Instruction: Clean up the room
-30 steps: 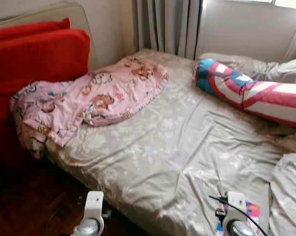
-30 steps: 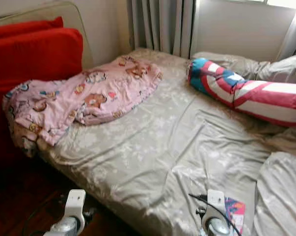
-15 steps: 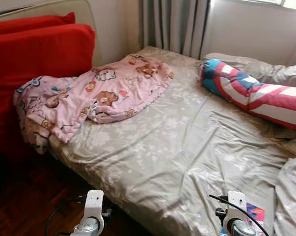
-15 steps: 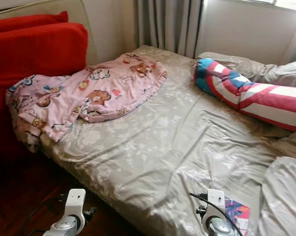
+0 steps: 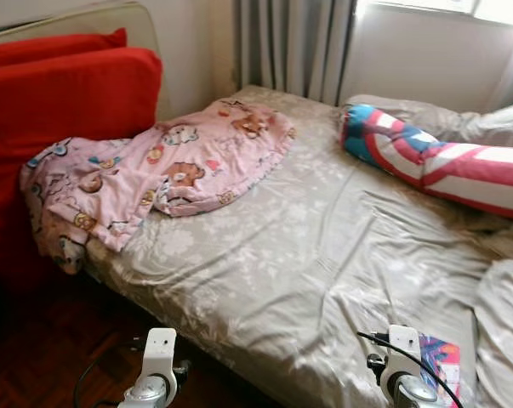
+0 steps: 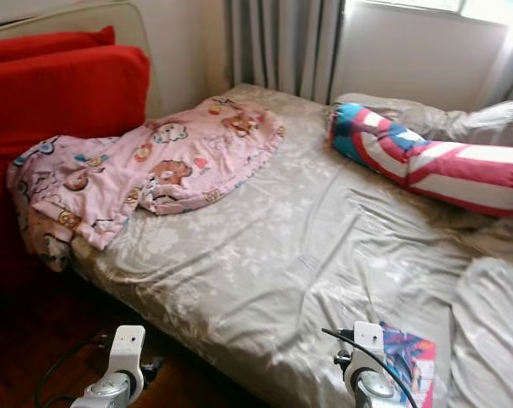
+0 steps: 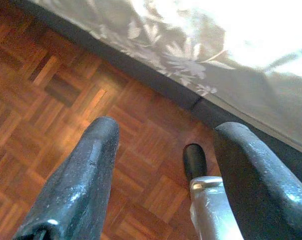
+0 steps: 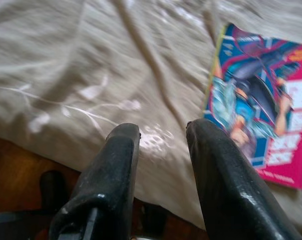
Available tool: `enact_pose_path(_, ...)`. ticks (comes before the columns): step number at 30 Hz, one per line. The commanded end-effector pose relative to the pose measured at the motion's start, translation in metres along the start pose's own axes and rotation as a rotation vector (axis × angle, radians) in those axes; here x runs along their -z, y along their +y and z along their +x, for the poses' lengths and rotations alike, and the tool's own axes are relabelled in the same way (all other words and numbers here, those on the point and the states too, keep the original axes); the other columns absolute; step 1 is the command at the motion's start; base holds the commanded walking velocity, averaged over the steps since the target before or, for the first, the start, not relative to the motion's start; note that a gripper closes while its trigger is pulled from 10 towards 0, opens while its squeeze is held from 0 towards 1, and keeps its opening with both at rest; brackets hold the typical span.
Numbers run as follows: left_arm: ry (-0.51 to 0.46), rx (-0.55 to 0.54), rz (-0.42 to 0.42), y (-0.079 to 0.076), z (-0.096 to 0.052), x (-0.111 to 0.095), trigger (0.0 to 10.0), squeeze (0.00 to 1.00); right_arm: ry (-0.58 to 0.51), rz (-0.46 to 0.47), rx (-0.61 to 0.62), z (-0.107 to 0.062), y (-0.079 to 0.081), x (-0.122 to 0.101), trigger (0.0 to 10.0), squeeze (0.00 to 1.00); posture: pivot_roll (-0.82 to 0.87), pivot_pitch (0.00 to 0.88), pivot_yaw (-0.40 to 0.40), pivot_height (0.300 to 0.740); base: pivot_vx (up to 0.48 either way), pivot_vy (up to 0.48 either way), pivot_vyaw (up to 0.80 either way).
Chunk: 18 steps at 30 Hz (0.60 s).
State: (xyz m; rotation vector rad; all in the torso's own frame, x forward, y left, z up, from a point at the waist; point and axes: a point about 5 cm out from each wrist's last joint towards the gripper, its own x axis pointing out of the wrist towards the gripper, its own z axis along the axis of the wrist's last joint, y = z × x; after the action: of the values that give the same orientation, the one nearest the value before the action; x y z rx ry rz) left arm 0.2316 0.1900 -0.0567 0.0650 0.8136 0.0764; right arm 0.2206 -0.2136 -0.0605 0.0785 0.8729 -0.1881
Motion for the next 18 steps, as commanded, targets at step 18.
enact_pose_path(18, 0.018, -0.005, 0.014, 0.0022, -0.0002, 0.0024, 10.0, 0.00, 0.018, -0.016, 0.004, -0.0004, -0.0017, 0.0032, 10.0, 0.00, 0.04, 0.000, 0.005, 0.740, 0.000, 0.440, 0.00)
